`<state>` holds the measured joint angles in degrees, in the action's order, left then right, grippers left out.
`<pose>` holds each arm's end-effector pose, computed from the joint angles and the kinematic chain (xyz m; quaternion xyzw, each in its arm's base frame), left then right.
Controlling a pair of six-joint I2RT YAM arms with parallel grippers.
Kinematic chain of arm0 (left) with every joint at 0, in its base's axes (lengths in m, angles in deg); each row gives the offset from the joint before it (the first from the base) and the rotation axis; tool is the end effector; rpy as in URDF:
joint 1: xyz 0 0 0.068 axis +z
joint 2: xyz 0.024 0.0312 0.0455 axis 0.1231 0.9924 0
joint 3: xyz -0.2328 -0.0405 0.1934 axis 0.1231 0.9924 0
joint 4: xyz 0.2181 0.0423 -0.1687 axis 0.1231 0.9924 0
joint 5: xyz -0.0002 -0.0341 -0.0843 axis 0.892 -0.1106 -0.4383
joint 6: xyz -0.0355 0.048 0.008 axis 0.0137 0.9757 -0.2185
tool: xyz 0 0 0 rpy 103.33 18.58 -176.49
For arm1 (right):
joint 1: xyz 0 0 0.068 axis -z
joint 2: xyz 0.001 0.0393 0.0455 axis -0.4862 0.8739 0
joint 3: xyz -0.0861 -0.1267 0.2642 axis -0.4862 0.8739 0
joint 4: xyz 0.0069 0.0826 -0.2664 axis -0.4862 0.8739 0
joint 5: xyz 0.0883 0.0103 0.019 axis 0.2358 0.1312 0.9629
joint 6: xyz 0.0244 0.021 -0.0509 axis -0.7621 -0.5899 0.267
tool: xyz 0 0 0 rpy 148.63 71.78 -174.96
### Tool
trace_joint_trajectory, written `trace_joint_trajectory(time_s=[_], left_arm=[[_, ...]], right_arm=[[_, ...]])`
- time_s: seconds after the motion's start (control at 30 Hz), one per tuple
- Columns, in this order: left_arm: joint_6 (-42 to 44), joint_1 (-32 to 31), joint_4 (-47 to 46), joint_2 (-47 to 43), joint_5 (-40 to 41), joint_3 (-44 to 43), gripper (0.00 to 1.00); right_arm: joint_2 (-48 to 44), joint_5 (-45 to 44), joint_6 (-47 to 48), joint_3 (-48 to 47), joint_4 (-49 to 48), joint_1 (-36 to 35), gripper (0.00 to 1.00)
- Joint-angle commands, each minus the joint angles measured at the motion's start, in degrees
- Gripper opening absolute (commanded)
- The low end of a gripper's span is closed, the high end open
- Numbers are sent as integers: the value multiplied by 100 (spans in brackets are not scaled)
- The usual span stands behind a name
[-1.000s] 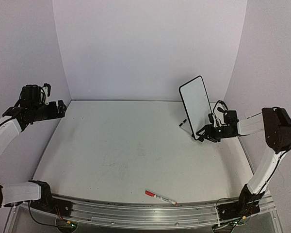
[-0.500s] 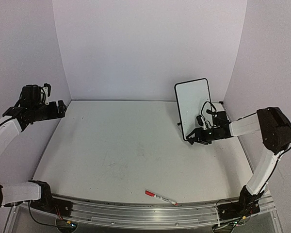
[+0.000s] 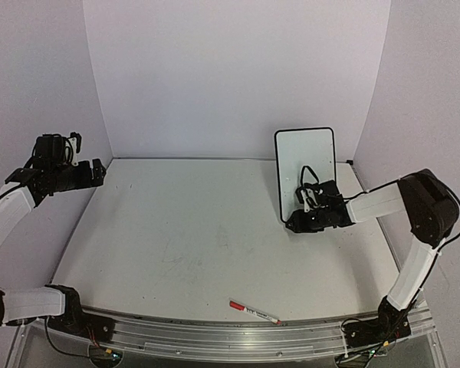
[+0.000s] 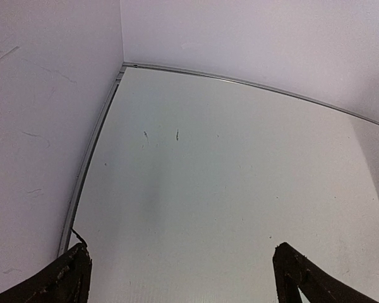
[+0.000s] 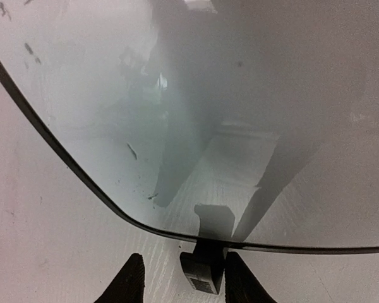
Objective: Write a sentence on the whiteboard
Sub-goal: Move the whiteboard to the center of the board.
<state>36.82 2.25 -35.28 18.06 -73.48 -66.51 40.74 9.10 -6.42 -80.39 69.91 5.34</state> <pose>0.2310 -0.0175 0.3504 -0.0417 0.8746 -0.0392 0.4815 0.3382 0.1633 0.1436 -0.1359 0.9078 0.2524 0.3060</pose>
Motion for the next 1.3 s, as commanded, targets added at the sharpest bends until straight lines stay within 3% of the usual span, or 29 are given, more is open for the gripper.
trace_joint_trajectory(time_s=[0.0, 0.47, 0.77, 1.27], left_arm=[[-4, 4, -220, 37, -87, -17, 99], [-4, -1, -212, 54, -56, -13, 99], [3, 1, -215, 36, -31, -16, 99], [-8, 1, -182, -67, -76, -15, 99]], right_arm=[[-172, -923, -69, 132, -359, -232, 35], [-9, -1740, 130, 141, -594, -743, 13], [-63, -2952, 231, 115, -587, -1491, 0], [409, -3814, -863, -450, -131, -3142, 0]])
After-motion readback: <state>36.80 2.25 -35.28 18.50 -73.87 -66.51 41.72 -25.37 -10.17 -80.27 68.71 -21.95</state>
